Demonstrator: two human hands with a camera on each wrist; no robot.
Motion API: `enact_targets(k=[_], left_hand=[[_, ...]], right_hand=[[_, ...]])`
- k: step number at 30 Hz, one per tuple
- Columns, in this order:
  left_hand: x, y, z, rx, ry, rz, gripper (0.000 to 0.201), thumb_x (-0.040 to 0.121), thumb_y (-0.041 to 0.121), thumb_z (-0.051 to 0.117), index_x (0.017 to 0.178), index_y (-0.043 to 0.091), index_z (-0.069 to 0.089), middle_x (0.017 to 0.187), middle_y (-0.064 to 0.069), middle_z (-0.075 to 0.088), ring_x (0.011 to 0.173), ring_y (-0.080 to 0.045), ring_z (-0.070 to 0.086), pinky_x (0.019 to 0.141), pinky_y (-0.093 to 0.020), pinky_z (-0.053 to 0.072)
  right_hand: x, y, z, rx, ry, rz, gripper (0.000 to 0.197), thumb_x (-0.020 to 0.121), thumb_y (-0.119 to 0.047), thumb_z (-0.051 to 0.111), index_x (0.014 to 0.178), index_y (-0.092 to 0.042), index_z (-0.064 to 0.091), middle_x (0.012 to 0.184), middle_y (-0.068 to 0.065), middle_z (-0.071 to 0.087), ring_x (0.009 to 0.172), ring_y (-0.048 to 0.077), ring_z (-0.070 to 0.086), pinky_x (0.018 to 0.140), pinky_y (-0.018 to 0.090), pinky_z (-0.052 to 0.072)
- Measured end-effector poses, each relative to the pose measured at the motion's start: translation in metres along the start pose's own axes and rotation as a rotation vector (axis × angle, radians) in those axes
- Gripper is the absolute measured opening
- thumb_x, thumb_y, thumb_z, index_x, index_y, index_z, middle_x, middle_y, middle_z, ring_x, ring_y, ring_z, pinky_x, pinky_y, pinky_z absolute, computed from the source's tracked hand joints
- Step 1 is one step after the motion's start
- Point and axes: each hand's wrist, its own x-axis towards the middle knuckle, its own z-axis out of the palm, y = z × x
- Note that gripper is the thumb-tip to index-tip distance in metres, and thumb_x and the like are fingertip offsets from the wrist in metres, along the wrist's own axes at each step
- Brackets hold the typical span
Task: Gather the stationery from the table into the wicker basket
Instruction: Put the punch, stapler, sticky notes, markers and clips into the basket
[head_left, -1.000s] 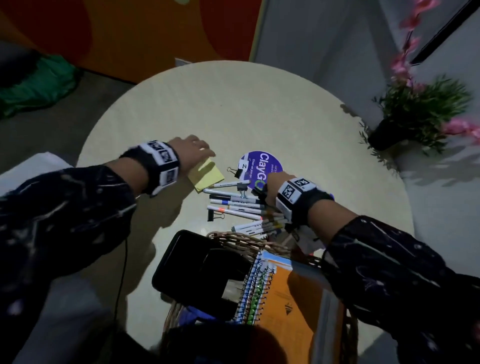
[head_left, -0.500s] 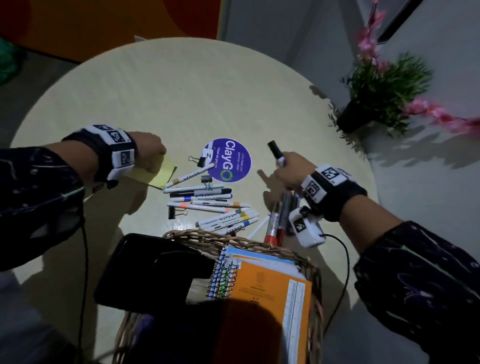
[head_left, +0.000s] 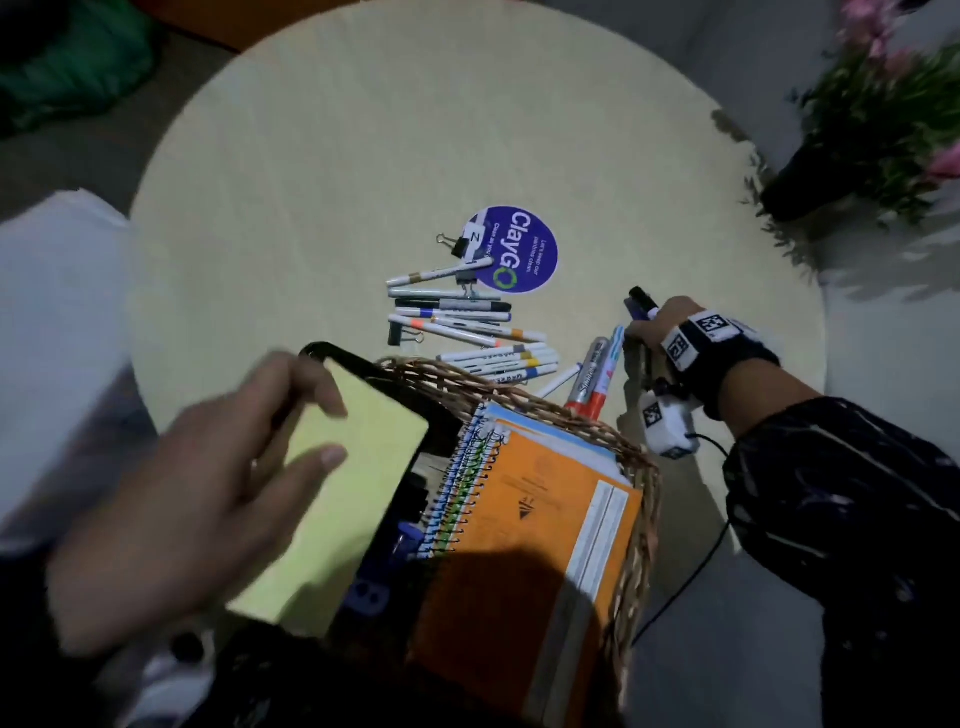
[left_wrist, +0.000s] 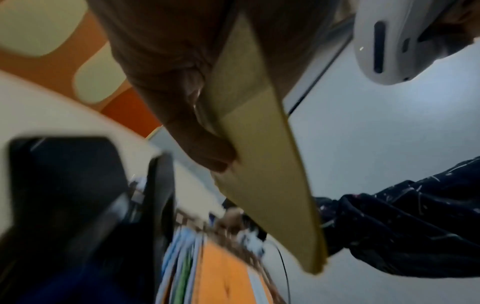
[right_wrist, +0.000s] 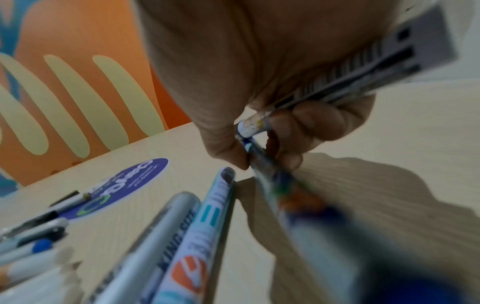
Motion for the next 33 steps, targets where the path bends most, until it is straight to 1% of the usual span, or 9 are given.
enact_targets(k=[7, 10, 14, 16, 19, 24, 26, 28, 33], left_hand=[[-0.031, -0.059, 0.048, -0.016, -0.299, -0.181, 0.020, 0.087, 0.037, 0.056, 0.087, 0.057, 0.057, 0.087, 0.021, 0.063, 0.077, 0.014, 0.058, 0.067, 0.002, 0.041], [-0.020, -0.066, 0.058, 0.101, -0.394, -0.158, 0.030, 0.094, 0.025, 0.059, 0.091, 0.054, 0.052, 0.107, 0.015, 0.052, 0.082, 0.005, 0.059, 0.072, -0.007, 0.043], [-0.017, -0.063, 0.075, 0.349, -0.583, -0.173, 0.061, 0.095, 0.024, 0.067, 0.150, 0.023, 0.042, 0.160, -0.008, 0.028, 0.140, -0.027, 0.047, 0.112, -0.037, 0.047], [-0.026, -0.062, 0.071, 0.440, -0.576, -0.069, 0.094, 0.067, 0.026, 0.093, 0.147, 0.029, 0.043, 0.149, -0.016, 0.046, 0.120, -0.038, 0.063, 0.084, -0.048, 0.064], [-0.035, -0.064, 0.068, 0.467, -0.601, -0.044, 0.114, 0.016, 0.023, 0.102, 0.120, 0.040, 0.059, 0.115, -0.017, 0.053, 0.068, -0.030, 0.071, 0.032, -0.024, 0.051], [-0.027, -0.031, 0.023, 0.602, -0.417, 0.061, 0.089, 0.040, 0.038, 0.100, 0.117, 0.038, 0.057, 0.111, -0.013, 0.048, 0.074, -0.031, 0.061, 0.036, -0.033, 0.055], [-0.009, -0.018, -0.008, 0.567, -0.225, 0.244, 0.045, 0.083, 0.065, 0.058, 0.118, 0.037, 0.055, 0.109, -0.003, 0.048, 0.080, -0.025, 0.052, 0.044, -0.040, 0.059], [0.032, -0.008, -0.035, 0.548, -0.082, 0.335, 0.051, 0.093, 0.069, 0.025, 0.117, 0.036, 0.056, 0.104, 0.007, 0.052, 0.077, -0.023, 0.059, 0.053, -0.043, 0.061], [0.184, 0.011, -0.047, 0.618, -0.099, 0.359, 0.029, 0.096, 0.033, 0.063, 0.112, 0.010, 0.069, 0.099, -0.013, 0.071, 0.078, -0.028, 0.063, 0.075, -0.037, 0.054]], right_hand=[[-0.084, -0.015, -0.034, 0.389, -0.058, -0.119, 0.022, 0.088, -0.020, 0.049, 0.068, -0.012, 0.053, 0.065, 0.010, 0.052, 0.059, 0.026, 0.052, 0.063, 0.030, 0.045], [-0.155, -0.022, -0.025, 0.793, -0.236, -0.147, 0.014, 0.092, -0.002, 0.043, 0.090, -0.010, 0.054, 0.059, 0.010, 0.059, 0.045, 0.016, 0.063, 0.045, 0.022, 0.051], [-0.222, -0.020, 0.022, 0.997, -0.387, -0.057, 0.022, 0.092, 0.002, 0.045, 0.112, -0.005, 0.049, 0.074, 0.013, 0.066, 0.061, 0.021, 0.068, 0.051, 0.028, 0.057], [-0.239, -0.013, 0.047, 1.051, -0.394, 0.022, 0.027, 0.092, 0.002, 0.046, 0.118, -0.007, 0.047, 0.083, 0.012, 0.064, 0.073, 0.025, 0.070, 0.066, 0.038, 0.058], [-0.254, -0.001, 0.074, 0.914, -0.295, 0.021, 0.036, 0.092, 0.000, 0.049, 0.122, -0.020, 0.045, 0.105, 0.012, 0.064, 0.093, 0.026, 0.068, 0.086, 0.047, 0.055], [-0.261, 0.011, 0.086, 0.771, -0.183, -0.044, 0.066, 0.090, -0.004, 0.055, 0.145, -0.018, 0.021, 0.113, 0.008, 0.049, 0.092, 0.015, 0.053, 0.073, 0.015, 0.046], [-0.259, 0.013, 0.074, 0.767, -0.146, -0.114, 0.068, 0.089, -0.004, 0.057, 0.144, -0.018, 0.021, 0.107, 0.007, 0.049, 0.090, 0.011, 0.053, 0.076, 0.012, 0.045], [-0.246, 0.015, 0.051, 0.751, -0.079, -0.221, 0.061, 0.088, -0.004, 0.058, 0.138, -0.022, 0.027, 0.101, -0.004, 0.050, 0.088, 0.002, 0.056, 0.075, 0.008, 0.045], [-0.164, 0.014, -0.012, -0.077, 0.283, -0.686, 0.050, 0.078, -0.011, 0.041, 0.127, -0.022, 0.047, 0.122, 0.010, 0.054, 0.105, 0.029, 0.055, 0.079, 0.041, 0.052]])
